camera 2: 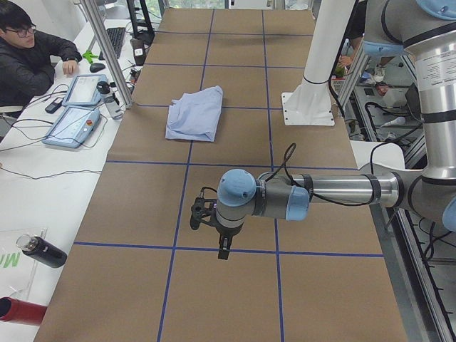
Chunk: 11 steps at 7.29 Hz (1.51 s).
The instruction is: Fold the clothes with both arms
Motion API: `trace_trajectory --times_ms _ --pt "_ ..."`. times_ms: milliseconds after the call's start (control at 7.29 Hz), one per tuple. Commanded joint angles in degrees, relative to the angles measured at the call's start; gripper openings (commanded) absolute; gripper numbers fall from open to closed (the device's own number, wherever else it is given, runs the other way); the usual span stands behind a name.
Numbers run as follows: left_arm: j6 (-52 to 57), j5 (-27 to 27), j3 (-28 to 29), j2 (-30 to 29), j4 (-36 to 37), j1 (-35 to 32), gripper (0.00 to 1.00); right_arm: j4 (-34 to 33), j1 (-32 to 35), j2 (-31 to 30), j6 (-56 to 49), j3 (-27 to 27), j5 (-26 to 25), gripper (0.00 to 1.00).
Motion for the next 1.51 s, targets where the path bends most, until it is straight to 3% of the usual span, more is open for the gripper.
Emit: trace_trajectory --times_ms 0,1371 --pt "0.02 0.06 0.33 0.13 0.09 0.03 1.0 0.03 0.0 0.0 0.05 0.3 0.12 1.0" --pt "0.02 0.06 -0.64 2.86 -0.09 0.03 1.0 -0.15 -0.09 -0.18 0.14 0.04 0.38 1.0"
